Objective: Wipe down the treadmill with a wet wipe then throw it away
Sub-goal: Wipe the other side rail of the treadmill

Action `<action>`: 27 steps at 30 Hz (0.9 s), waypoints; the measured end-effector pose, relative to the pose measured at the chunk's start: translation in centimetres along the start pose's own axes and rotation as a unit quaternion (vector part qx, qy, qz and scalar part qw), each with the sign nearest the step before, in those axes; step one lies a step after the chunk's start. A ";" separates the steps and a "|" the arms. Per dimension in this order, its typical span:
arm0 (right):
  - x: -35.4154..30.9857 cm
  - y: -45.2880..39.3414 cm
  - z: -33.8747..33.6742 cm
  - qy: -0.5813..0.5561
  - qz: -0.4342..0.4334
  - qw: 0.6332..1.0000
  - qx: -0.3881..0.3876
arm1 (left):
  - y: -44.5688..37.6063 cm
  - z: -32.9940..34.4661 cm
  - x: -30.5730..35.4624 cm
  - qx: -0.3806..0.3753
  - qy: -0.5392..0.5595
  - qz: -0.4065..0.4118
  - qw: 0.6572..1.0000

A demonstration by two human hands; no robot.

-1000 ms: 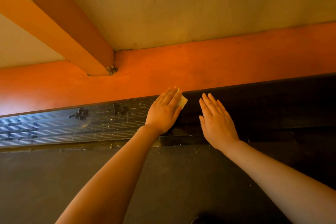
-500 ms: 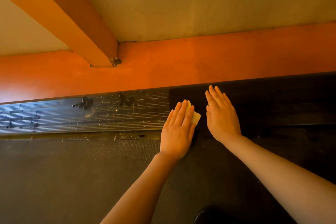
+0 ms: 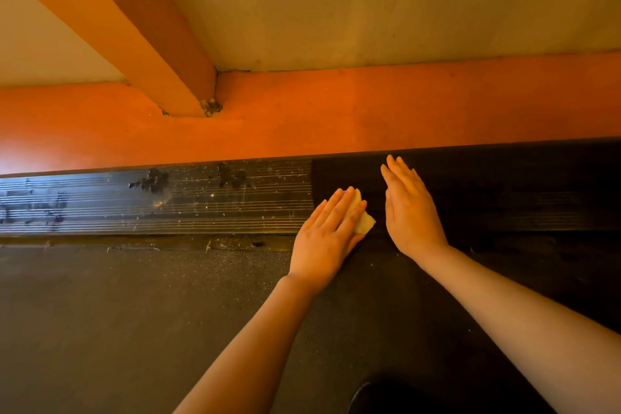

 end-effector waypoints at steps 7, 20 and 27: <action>-0.5 0.1 0.3 0.066 0.009 0.998 0.000 | 2.7 -0.2 -3.7 0.008 0.006 -0.020 1.000; -4.9 -1.0 2.8 0.106 -0.046 0.993 -0.022 | -2.5 -2.8 -5.8 -0.019 0.037 -0.120 0.992; -4.7 -1.0 3.7 0.107 -0.043 0.993 -0.006 | -2.2 -2.1 -5.8 -0.006 0.035 -0.134 0.990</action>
Point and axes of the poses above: each hand's wrist, its own y-axis away from the middle knuckle, its own z-axis out of the palm, x = y × z, the point moved 3 cm from there along -y, towards the middle knuckle, and after that the axes turned 4 degrees about -x, right-handed, at the moved point
